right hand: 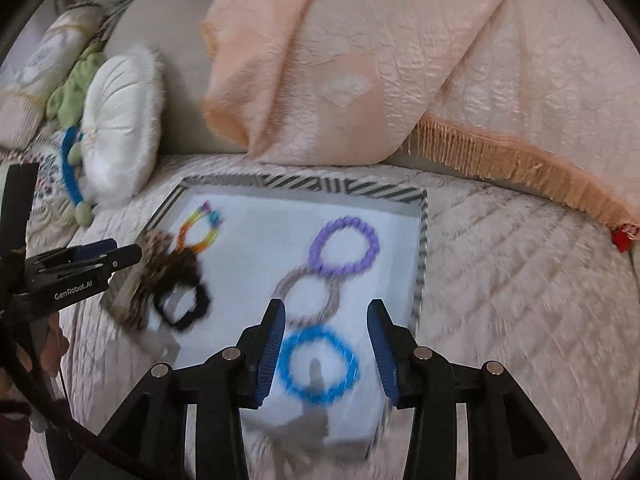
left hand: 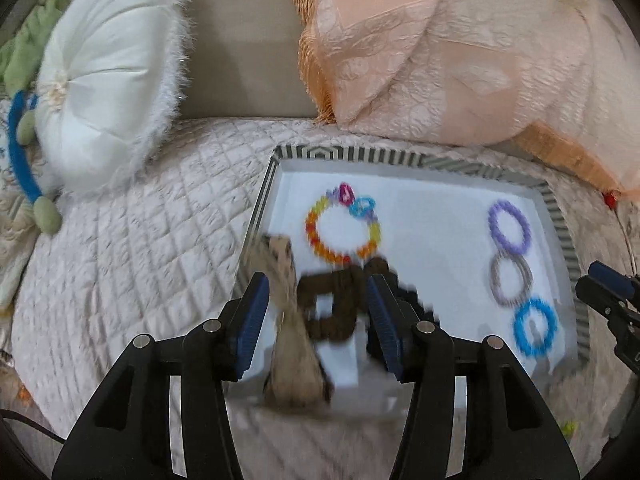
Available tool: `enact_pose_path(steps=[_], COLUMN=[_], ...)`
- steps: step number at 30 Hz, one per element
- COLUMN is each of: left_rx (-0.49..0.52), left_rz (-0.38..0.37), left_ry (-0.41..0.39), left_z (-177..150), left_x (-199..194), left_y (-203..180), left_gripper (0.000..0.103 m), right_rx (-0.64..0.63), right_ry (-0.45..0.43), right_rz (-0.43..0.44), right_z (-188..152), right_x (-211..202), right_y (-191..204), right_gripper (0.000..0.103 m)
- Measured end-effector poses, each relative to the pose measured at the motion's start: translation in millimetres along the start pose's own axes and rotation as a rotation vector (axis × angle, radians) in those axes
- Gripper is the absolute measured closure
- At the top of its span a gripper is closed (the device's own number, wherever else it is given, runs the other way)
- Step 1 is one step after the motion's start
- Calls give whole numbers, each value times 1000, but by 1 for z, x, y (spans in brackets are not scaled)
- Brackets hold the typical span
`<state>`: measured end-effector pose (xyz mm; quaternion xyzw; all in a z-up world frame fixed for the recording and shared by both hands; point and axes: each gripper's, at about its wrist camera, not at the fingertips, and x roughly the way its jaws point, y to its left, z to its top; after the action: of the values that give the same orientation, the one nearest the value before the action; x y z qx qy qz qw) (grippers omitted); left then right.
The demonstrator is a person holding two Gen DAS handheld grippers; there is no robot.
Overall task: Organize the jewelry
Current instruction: 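Withdraw both tools from the tray toward the remaining jewelry pile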
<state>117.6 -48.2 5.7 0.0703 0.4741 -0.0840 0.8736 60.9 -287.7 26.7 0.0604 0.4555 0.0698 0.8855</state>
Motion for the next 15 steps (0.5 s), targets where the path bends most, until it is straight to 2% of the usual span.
enact_pose_path(steps=[8, 15], left_rx=[21, 41], left_rz=[-40, -105], left_ry=[-14, 28], left_z=[-56, -96], left_x=[-50, -76], left_y=[-5, -8], left_gripper=[52, 52], right_rx=[-15, -40], right_ry=[9, 41], right_rz=[16, 22], right_z=[-51, -89], right_x=[-43, -76], right_y=[24, 37], right_gripper=[62, 62])
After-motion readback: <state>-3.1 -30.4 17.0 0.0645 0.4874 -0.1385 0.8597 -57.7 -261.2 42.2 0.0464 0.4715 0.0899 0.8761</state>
